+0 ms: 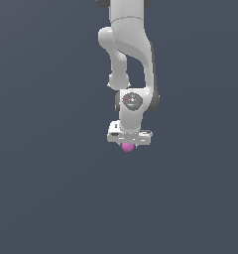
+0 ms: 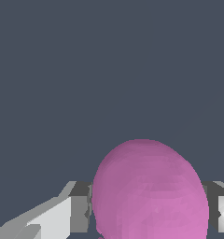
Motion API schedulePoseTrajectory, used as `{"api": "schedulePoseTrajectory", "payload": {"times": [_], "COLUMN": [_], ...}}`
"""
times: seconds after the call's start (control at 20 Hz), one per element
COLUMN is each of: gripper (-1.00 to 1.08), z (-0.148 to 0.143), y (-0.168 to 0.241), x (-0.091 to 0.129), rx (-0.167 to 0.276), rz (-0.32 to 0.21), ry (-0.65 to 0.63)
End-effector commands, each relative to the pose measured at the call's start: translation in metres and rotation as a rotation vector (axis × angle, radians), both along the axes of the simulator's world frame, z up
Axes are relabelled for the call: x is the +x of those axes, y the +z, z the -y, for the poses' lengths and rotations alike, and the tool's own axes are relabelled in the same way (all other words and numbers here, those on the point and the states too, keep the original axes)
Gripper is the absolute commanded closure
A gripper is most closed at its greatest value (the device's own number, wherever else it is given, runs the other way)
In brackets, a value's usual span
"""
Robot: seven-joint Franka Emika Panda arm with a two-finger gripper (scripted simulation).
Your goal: Pick up the object and move it to a goal position.
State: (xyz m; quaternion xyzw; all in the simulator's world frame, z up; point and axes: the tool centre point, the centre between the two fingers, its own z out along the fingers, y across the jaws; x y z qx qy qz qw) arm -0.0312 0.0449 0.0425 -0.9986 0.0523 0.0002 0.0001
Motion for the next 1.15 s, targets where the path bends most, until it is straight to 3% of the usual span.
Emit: {"api": "schedulePoseTrajectory", "payload": {"times": [0.0,0.6,0.85,1.1], "gripper": [1.08,1.08,1.08,1.08], "z": [0.017,0.127,0.149,0.152], "y": [0.002,0.015,0.018,0.018], "x": [0.002,0.015,0.019,0.021], "rx": [0.000,0.000,0.000,0.000], "rz": [0.000,0.000,0.000,0.000], "ry": [-0.002,-0.002,-0.002,-0.002]}}
